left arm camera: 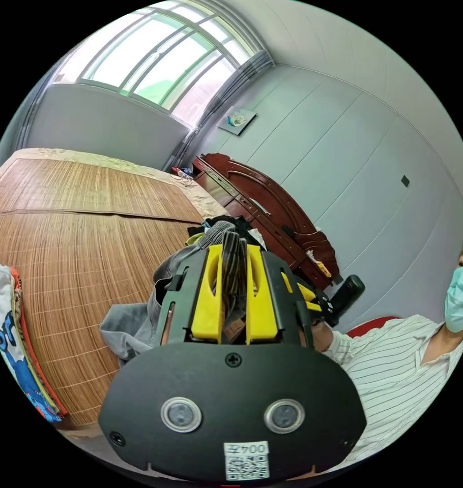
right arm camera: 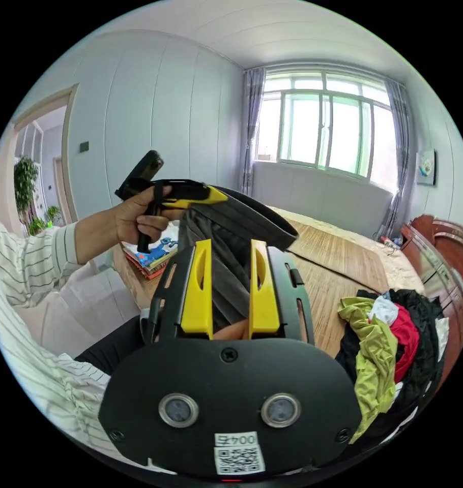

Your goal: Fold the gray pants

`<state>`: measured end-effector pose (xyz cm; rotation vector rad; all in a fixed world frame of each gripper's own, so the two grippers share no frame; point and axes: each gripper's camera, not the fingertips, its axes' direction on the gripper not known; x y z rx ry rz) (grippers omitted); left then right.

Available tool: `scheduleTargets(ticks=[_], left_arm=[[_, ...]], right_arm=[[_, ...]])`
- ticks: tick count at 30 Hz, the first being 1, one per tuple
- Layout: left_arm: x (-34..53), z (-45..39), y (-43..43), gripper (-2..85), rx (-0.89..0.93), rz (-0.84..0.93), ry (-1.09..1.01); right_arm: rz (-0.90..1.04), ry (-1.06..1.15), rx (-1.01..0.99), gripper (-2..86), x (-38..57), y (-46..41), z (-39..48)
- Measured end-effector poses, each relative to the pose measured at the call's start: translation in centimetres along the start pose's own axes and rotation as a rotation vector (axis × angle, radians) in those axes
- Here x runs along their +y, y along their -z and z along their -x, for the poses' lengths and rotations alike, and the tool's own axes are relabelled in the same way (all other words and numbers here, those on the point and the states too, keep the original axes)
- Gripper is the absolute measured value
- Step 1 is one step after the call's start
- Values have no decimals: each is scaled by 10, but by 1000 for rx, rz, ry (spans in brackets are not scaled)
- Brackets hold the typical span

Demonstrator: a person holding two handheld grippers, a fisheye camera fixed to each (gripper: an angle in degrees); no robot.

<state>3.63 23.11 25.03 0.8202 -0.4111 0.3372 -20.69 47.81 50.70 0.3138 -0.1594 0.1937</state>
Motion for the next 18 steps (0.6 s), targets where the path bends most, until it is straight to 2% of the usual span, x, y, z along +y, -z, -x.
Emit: scheduleTargets(ticks=[5, 10, 13, 18], left_arm=[[-34, -32, 53, 70, 126, 12, -147], [-61, -55, 91, 68, 205, 2, -189], [-75, -63, 110, 67, 249, 5, -207], [-100, -73, 138, 68, 322, 18, -252]], right_arm=[[28, -87, -286, 226, -3, -1, -80], [85, 13, -468, 263, -25, -24, -80], [51, 101, -489, 245, -34, -25, -60], [-64, 207, -699, 115, -59, -4, -41]])
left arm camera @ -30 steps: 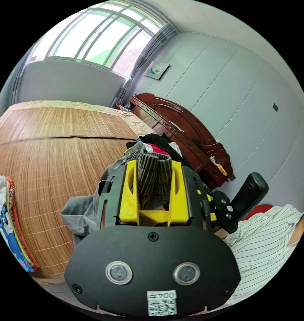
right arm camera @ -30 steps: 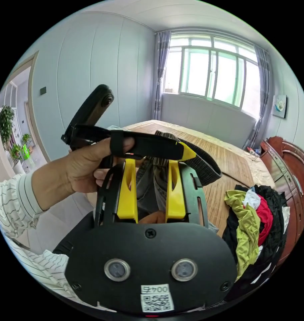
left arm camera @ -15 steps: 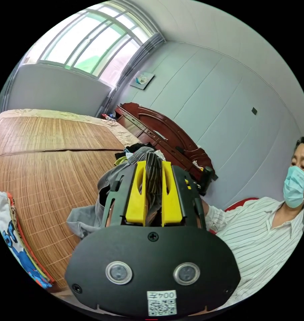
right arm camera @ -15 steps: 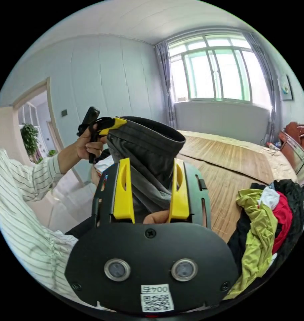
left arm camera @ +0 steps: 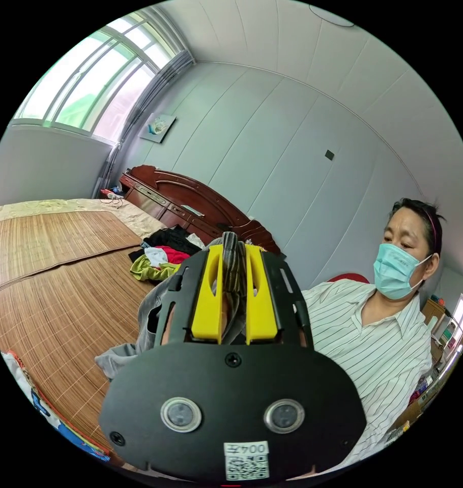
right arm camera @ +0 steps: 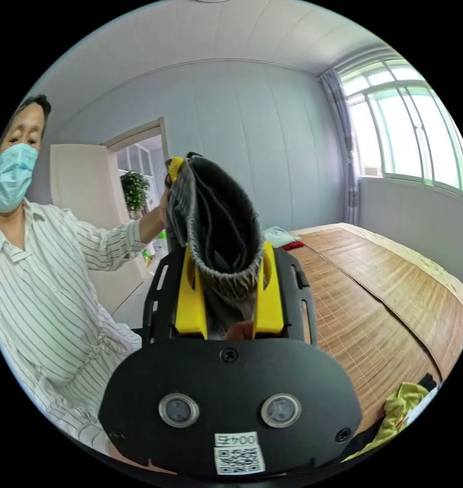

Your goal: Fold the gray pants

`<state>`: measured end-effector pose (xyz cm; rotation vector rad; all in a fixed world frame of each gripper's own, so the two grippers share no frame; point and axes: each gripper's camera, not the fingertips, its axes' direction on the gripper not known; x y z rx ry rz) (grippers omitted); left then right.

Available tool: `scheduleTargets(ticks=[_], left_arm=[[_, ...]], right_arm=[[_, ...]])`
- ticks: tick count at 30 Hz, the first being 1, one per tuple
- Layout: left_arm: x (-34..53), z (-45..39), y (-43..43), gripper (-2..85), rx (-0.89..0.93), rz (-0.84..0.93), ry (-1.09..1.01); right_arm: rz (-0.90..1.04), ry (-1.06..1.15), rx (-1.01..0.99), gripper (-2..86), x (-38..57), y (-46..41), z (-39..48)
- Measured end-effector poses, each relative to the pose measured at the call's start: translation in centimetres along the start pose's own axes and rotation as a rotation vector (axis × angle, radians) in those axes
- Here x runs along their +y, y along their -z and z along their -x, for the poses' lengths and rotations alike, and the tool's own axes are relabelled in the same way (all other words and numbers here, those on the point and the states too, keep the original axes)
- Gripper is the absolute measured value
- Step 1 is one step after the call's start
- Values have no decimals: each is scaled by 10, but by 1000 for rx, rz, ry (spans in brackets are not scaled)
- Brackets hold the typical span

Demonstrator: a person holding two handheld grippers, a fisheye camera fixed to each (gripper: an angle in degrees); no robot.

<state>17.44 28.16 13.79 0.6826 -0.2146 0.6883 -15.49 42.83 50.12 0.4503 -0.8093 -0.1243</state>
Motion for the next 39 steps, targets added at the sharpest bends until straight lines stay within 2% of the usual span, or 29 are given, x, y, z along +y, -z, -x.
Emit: scheduleTargets(ticks=[4, 7, 15, 23, 26, 30, 34, 39], left_arm=[[-32, -13, 28, 67, -20, -34, -37], [-68, -27, 47, 67, -29, -67, -74], [-204, -102, 94, 64, -118, -146, -226], [-323, -228, 128, 65, -254, -249, -440], [-350, -260, 124, 63, -317, -279, -449], [-362, -261, 99, 58, -340, -273, -404], [-347, -218, 54, 51, -265, -193, -345], [-318, -144, -3, 41, -193, -113, -251]], right_arm=[[-7, 19, -107, 72, -24, 12, 11], [27, 64, -14, 65, -61, 28, 35], [235, 206, 405, 62, -234, 85, 137], [252, 274, 613, 66, -348, 124, 243], [223, 263, 661, 68, -372, 135, 267], [180, 198, 664, 75, -358, 141, 270], [140, 113, 582, 93, -305, 143, 253], [27, 51, 547, 186, -226, 169, 249]])
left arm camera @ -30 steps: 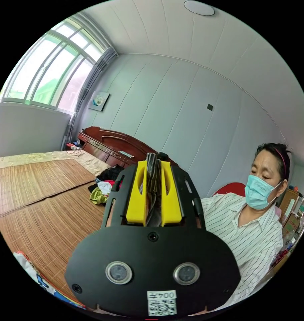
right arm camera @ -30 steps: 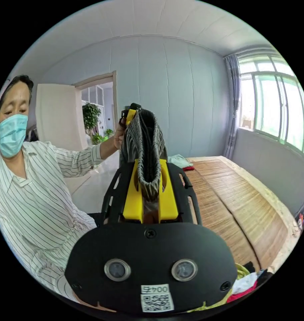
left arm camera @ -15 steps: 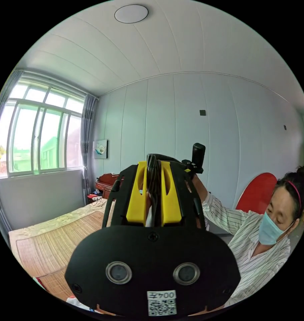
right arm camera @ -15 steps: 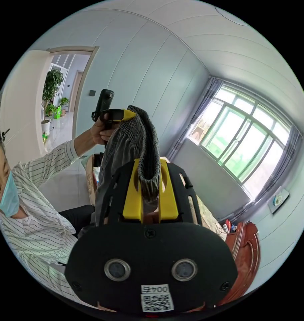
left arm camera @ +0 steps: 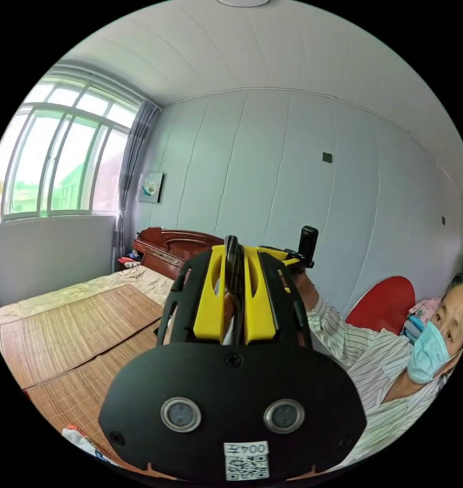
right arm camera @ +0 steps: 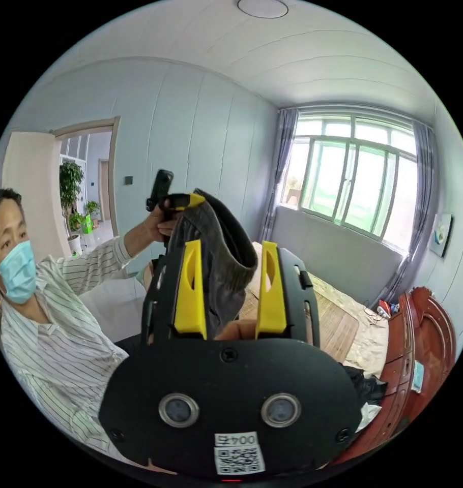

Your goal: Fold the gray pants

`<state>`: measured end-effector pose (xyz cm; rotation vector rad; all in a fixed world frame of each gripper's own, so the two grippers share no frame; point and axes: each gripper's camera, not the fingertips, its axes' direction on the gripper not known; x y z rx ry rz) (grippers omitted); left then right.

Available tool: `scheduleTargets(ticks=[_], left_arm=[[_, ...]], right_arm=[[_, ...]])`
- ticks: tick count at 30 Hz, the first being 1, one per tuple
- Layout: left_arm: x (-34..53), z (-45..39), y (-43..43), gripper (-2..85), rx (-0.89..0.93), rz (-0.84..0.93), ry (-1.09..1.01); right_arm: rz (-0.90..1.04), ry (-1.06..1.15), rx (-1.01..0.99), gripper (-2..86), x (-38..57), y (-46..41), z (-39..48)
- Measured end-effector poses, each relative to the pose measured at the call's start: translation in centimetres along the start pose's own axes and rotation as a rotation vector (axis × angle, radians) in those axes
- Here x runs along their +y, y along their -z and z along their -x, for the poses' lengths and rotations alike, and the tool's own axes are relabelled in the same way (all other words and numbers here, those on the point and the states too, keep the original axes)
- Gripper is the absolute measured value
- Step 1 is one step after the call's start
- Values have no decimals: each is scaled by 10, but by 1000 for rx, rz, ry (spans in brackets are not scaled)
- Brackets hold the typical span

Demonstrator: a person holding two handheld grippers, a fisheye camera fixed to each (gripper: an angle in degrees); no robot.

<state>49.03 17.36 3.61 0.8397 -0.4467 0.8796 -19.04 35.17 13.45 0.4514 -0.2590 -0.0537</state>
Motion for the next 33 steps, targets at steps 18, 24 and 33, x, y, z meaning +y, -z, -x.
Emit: scheduleTargets(ticks=[18, 24, 33], left_arm=[[70, 10, -133, 43, 204, 185, -35], [92, 25, -154, 44, 222, 181, 73], [117, 1, -142, 73, 277, 3, 26]], right_arm=[[625, 335, -32, 217, -4, -213, 102], [609, 318, -109, 157, 15, -244, 115], [692, 477, 3, 58, -1, -268, 156]])
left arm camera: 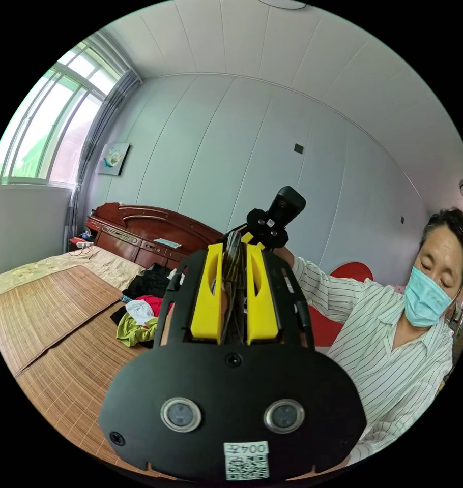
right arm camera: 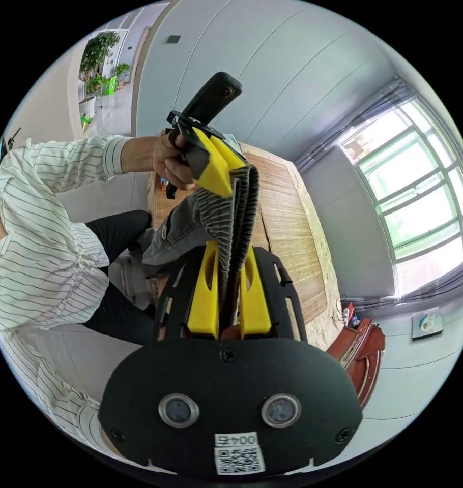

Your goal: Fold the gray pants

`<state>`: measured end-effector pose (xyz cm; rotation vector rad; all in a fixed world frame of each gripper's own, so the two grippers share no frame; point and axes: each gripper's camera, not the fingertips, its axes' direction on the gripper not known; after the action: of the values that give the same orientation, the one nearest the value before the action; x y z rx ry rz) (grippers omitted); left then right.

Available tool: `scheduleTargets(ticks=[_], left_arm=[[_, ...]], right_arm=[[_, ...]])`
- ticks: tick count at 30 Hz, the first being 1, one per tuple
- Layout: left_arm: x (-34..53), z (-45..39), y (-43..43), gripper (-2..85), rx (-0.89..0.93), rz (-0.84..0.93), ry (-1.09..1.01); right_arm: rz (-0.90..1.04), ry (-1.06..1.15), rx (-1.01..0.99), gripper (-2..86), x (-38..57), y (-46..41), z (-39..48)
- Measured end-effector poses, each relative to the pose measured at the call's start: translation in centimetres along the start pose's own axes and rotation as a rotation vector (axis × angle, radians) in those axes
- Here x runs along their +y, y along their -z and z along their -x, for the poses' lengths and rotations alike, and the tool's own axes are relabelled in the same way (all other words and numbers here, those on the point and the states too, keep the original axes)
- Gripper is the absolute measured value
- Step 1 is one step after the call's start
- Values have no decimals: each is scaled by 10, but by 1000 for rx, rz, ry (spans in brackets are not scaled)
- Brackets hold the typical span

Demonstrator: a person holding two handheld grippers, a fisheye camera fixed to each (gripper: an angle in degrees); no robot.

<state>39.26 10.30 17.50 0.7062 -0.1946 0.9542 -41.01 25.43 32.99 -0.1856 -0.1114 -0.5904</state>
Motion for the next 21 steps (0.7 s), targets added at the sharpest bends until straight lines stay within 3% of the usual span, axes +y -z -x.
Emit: scheduleTargets(ticks=[6, 9, 11, 16, 21], left_arm=[[90, -35, 49, 118, -169, -102, -9], [159, -61, 46, 159, -374, -17, -35], [219, -71, 21, 196, -518, 130, -27], [318, -70, -51, 245, -542, 320, 92], [349, -107, -119, 254, -486, 335, 97]], right_arm=[[84, -20, 110, 58, -8, 32, -2], [102, -34, 164, 58, -13, 54, 0], [110, -37, 188, 58, -17, 65, 2], [136, -28, 213, 56, -34, 78, 14], [168, -37, 233, 50, -49, 74, 24]])
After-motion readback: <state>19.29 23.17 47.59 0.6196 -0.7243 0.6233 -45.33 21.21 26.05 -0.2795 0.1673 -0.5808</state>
